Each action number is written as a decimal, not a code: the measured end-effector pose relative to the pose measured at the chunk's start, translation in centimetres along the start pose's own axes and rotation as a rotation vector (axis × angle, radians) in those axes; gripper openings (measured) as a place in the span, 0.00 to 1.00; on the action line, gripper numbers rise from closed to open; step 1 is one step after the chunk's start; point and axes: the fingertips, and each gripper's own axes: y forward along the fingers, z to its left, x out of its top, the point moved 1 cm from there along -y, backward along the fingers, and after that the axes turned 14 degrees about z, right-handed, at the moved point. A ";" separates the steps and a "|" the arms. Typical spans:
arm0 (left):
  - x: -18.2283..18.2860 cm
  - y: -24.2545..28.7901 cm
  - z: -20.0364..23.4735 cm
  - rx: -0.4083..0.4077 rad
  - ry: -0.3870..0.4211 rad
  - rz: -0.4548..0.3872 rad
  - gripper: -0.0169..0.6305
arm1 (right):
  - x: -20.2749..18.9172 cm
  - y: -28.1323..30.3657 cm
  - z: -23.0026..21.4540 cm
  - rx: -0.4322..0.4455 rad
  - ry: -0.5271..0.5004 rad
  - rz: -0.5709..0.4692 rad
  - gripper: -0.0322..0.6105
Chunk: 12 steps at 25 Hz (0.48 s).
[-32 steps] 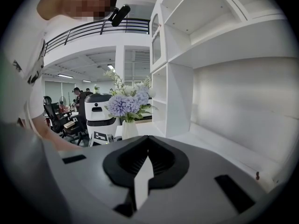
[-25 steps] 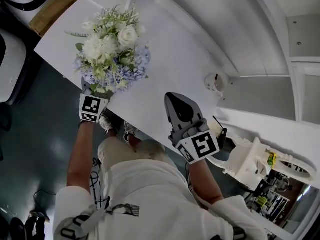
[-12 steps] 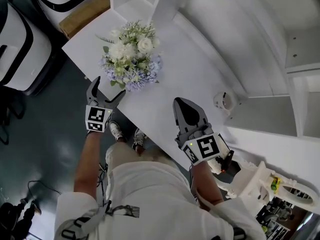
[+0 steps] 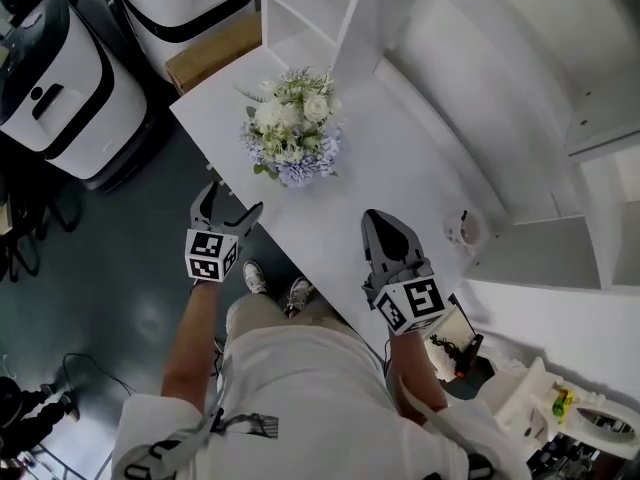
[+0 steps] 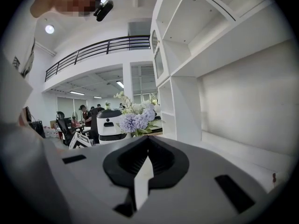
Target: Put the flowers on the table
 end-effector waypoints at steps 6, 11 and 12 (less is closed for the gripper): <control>2.3 -4.6 1.7 0.099 -0.060 -0.054 0.54 | 0.3 -0.4 0.8 0.038 0.031 -0.030 0.07; 6.0 -9.0 2.4 0.161 -0.020 -0.127 0.18 | 1.3 -1.1 0.2 0.034 0.019 -0.055 0.07; 6.6 -9.6 2.4 0.150 -0.019 -0.137 0.12 | 1.6 -1.3 0.0 0.029 0.017 -0.062 0.07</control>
